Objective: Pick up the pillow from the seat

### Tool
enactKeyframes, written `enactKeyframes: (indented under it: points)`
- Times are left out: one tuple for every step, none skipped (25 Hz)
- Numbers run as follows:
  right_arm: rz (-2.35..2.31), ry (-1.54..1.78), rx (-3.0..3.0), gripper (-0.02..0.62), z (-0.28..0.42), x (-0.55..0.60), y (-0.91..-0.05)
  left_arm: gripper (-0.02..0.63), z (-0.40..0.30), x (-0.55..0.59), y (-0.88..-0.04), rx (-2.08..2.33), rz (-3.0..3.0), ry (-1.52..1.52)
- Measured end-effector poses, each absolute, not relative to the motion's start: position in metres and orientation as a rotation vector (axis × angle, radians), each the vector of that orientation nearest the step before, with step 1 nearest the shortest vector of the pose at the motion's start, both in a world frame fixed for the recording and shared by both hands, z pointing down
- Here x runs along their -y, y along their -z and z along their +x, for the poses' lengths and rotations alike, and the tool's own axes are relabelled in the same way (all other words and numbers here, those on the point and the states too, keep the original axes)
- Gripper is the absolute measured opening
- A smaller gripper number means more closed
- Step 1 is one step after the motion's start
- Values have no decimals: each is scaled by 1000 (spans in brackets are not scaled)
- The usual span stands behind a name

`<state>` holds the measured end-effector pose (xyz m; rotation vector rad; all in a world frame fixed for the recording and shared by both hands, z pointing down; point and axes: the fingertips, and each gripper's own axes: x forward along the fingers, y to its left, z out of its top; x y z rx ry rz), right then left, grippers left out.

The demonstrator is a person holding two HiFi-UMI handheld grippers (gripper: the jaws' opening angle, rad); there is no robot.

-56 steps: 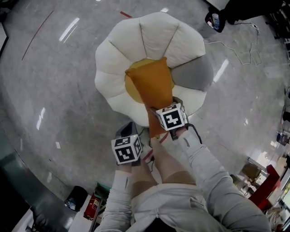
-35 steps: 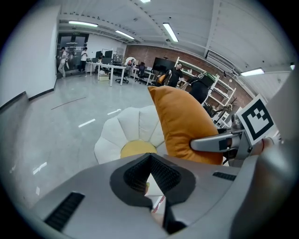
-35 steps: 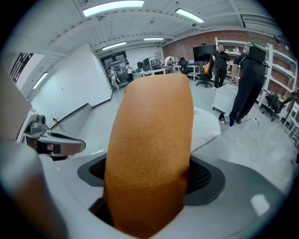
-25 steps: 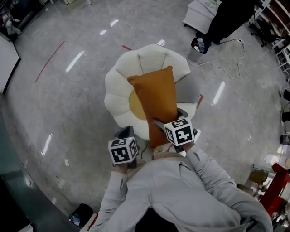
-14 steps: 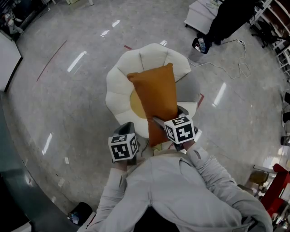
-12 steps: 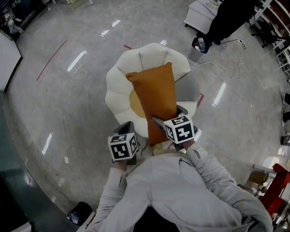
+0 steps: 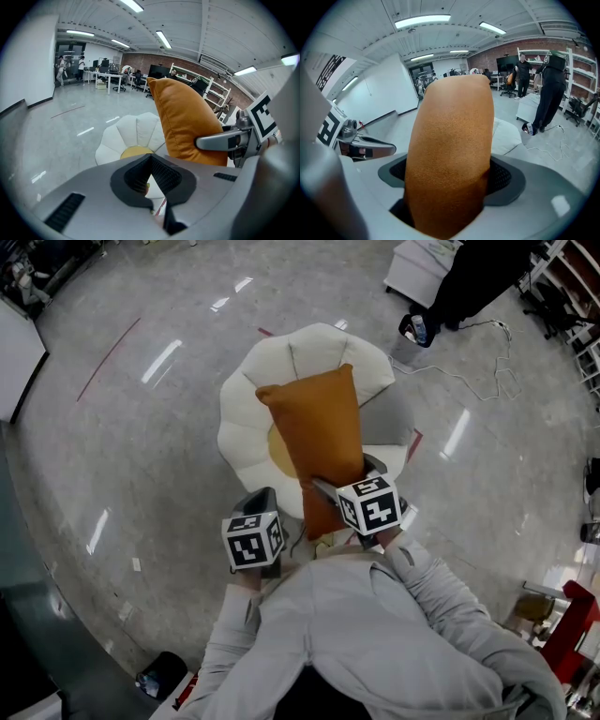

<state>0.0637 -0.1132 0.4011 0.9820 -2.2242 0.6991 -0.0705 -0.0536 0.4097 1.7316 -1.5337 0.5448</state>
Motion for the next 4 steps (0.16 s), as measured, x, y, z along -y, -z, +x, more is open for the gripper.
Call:
enactKeyframes:
  points:
    - [980,-698,2225,436,64,113,-401,5,-71,54,-410,1536,1731,-544]
    - [979,-697,2225,436,64,113,-401,5,-71,54,-409,1539,1729,-544]
    - [978,-696,2225,436,65,113,-401,5,-71,54,-409,1541,1728,-544]
    - [977,-695,2226,436,65,113,-401,5,-71,54,-409,1544,1727,-544]
